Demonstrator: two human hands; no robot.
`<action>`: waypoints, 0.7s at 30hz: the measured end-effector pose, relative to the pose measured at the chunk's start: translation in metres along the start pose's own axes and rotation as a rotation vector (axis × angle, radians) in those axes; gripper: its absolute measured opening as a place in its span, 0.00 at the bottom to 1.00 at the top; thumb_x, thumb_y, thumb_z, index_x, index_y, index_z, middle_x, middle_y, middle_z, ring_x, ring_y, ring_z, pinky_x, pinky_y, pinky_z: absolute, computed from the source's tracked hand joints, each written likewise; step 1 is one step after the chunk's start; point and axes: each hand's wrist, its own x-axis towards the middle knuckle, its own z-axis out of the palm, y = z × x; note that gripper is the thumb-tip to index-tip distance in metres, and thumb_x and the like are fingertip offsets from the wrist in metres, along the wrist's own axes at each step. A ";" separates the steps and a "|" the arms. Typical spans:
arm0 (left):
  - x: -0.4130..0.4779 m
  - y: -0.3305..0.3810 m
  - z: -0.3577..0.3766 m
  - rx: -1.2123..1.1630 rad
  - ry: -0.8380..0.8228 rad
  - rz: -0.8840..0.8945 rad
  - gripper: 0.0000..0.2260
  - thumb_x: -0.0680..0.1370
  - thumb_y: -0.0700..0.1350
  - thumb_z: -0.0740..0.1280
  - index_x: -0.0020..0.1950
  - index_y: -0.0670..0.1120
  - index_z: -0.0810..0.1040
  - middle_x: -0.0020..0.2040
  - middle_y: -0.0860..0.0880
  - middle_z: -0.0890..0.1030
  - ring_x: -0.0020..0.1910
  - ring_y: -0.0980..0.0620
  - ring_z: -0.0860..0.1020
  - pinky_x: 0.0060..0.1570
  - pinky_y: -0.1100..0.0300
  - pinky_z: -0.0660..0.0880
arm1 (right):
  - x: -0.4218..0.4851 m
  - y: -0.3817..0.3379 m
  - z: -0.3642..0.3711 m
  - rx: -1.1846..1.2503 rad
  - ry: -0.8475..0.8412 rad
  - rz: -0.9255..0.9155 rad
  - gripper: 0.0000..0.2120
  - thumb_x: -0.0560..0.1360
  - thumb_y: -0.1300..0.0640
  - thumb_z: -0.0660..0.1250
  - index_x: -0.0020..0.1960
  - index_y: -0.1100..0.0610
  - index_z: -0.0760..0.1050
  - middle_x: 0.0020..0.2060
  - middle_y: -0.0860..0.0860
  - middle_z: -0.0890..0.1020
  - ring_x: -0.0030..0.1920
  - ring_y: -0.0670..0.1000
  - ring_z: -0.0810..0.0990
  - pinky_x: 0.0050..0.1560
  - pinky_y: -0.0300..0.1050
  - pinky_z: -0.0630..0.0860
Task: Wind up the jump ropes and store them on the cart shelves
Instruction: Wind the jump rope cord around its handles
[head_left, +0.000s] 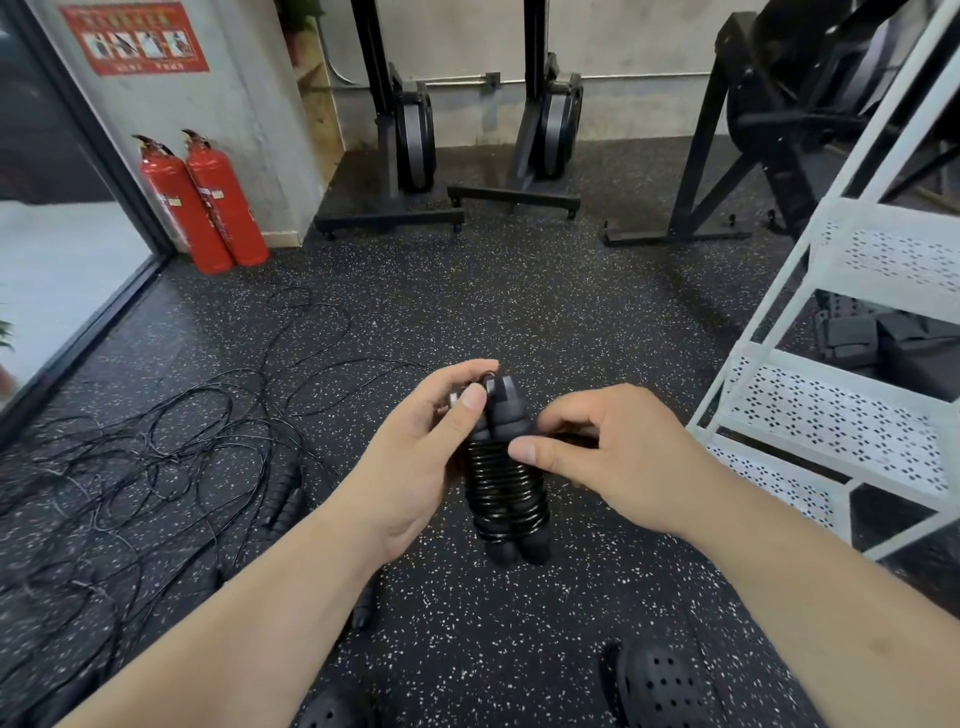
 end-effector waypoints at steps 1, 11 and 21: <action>0.001 0.000 0.000 -0.014 0.051 -0.004 0.19 0.80 0.55 0.71 0.69 0.51 0.81 0.65 0.37 0.83 0.64 0.38 0.82 0.72 0.33 0.73 | -0.001 -0.002 0.004 0.015 0.023 -0.004 0.15 0.74 0.32 0.72 0.45 0.43 0.85 0.36 0.41 0.85 0.38 0.43 0.82 0.47 0.49 0.81; 0.001 0.006 0.004 -0.046 0.211 -0.041 0.20 0.81 0.61 0.68 0.60 0.45 0.83 0.53 0.40 0.87 0.47 0.44 0.84 0.49 0.46 0.82 | -0.001 -0.015 0.015 0.273 0.028 0.025 0.13 0.75 0.40 0.76 0.43 0.49 0.85 0.31 0.51 0.84 0.36 0.57 0.84 0.43 0.52 0.80; 0.002 -0.008 0.011 0.288 0.542 0.149 0.11 0.81 0.60 0.70 0.52 0.54 0.85 0.47 0.55 0.88 0.47 0.55 0.85 0.53 0.50 0.82 | -0.003 -0.020 0.028 -0.042 0.243 -0.055 0.13 0.73 0.36 0.76 0.43 0.44 0.85 0.34 0.39 0.82 0.38 0.42 0.80 0.37 0.34 0.69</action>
